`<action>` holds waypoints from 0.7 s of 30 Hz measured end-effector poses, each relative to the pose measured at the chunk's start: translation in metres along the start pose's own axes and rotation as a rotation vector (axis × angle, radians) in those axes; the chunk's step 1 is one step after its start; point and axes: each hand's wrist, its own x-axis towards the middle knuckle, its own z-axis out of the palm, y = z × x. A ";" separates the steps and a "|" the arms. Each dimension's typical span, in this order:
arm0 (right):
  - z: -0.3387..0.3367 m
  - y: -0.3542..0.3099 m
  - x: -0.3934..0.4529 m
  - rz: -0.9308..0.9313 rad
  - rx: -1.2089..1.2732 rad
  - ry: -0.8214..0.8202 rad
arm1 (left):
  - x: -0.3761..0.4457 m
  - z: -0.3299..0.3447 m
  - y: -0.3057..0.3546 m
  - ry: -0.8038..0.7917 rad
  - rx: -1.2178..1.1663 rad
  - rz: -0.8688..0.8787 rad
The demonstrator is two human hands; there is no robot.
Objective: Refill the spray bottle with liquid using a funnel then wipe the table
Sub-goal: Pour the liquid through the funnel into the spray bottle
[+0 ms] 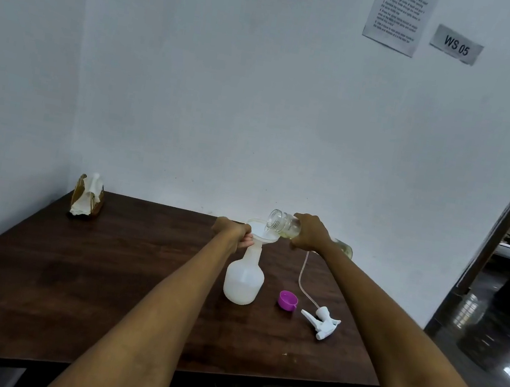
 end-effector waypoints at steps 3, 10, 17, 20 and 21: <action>0.000 0.000 0.000 0.006 -0.003 -0.008 | -0.001 -0.001 0.001 -0.004 -0.015 -0.006; -0.001 -0.001 -0.004 0.003 -0.005 -0.007 | -0.001 -0.002 0.002 -0.002 -0.042 -0.005; 0.000 0.000 -0.004 0.029 -0.020 -0.016 | -0.002 -0.002 0.000 0.004 -0.047 -0.010; 0.000 0.001 -0.003 0.039 -0.029 -0.018 | -0.003 -0.002 0.001 0.004 -0.045 -0.013; 0.000 0.001 -0.003 0.040 -0.034 -0.020 | -0.003 -0.002 0.001 0.001 -0.040 -0.013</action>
